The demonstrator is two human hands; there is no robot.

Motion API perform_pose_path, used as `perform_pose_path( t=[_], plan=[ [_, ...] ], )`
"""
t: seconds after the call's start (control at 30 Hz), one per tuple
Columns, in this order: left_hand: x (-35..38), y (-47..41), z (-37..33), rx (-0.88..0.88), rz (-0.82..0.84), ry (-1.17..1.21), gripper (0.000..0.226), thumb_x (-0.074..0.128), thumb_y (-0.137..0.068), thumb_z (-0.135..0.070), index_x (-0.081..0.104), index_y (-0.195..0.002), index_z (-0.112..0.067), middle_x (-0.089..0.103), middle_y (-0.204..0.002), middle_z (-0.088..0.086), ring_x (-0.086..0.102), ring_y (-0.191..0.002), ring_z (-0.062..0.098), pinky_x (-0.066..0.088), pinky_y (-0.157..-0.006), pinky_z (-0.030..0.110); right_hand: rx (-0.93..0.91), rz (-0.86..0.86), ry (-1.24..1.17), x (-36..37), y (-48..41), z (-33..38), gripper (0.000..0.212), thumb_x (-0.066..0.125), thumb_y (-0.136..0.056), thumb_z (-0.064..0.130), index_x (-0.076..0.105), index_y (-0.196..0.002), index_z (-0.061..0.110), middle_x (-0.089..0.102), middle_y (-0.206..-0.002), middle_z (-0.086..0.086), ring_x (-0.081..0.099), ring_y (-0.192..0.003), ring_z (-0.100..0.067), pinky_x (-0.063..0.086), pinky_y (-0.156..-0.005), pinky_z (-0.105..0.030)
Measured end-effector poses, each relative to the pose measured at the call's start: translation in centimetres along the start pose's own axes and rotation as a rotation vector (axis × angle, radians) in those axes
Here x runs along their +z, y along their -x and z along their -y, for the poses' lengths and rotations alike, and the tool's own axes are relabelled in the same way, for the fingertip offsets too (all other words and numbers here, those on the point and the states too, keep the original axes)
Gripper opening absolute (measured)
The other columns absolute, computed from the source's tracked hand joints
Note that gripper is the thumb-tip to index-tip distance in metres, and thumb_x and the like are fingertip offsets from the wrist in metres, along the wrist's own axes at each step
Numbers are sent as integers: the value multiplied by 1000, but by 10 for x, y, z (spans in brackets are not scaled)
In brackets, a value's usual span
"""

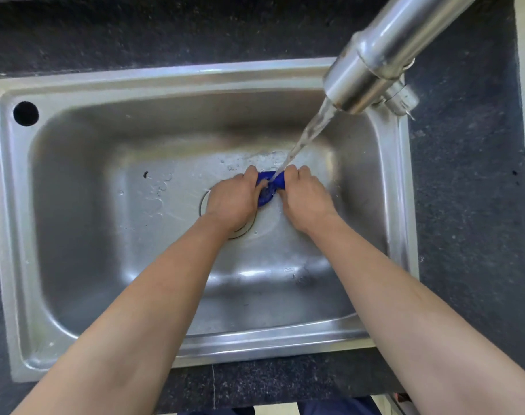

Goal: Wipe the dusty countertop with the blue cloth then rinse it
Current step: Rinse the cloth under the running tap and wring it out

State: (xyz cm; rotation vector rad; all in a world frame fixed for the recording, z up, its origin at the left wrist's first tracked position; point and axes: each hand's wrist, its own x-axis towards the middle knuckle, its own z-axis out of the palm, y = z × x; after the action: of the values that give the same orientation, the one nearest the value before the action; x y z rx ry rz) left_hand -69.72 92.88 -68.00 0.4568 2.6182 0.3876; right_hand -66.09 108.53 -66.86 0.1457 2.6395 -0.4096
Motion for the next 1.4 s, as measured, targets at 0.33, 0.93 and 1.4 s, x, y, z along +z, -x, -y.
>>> perform_pose_path(
  t=[0.33,0.93,1.4],
  plan=[
    [-32,14,27,76,-66,75,54,49,-94,-56,46,-138,-25,45,-138,12,41,-126,32,35,-101,44,23,-161,3,-15,16,-13,77,65,-84,31,29,-150,17,31,-145,-20,38,-124,-41,42,-94,-52],
    [-1,11,19,79,-3,-85,22,46,-100,-31,51,-107,-11,63,-87,11,55,-66,34,33,-57,33,-137,-10,100,1,4,-6,40,33,-104,48,49,-108,12,67,-90,-13,66,-78,-38,47,-62,-40],
    [1,32,43,38,-58,124,62,42,-93,-57,46,-145,-24,28,-157,17,25,-144,38,24,-111,52,-85,-56,-80,16,17,-8,79,64,-90,35,22,-156,25,13,-161,-15,17,-144,-39,27,-111,-55]
  ],
)
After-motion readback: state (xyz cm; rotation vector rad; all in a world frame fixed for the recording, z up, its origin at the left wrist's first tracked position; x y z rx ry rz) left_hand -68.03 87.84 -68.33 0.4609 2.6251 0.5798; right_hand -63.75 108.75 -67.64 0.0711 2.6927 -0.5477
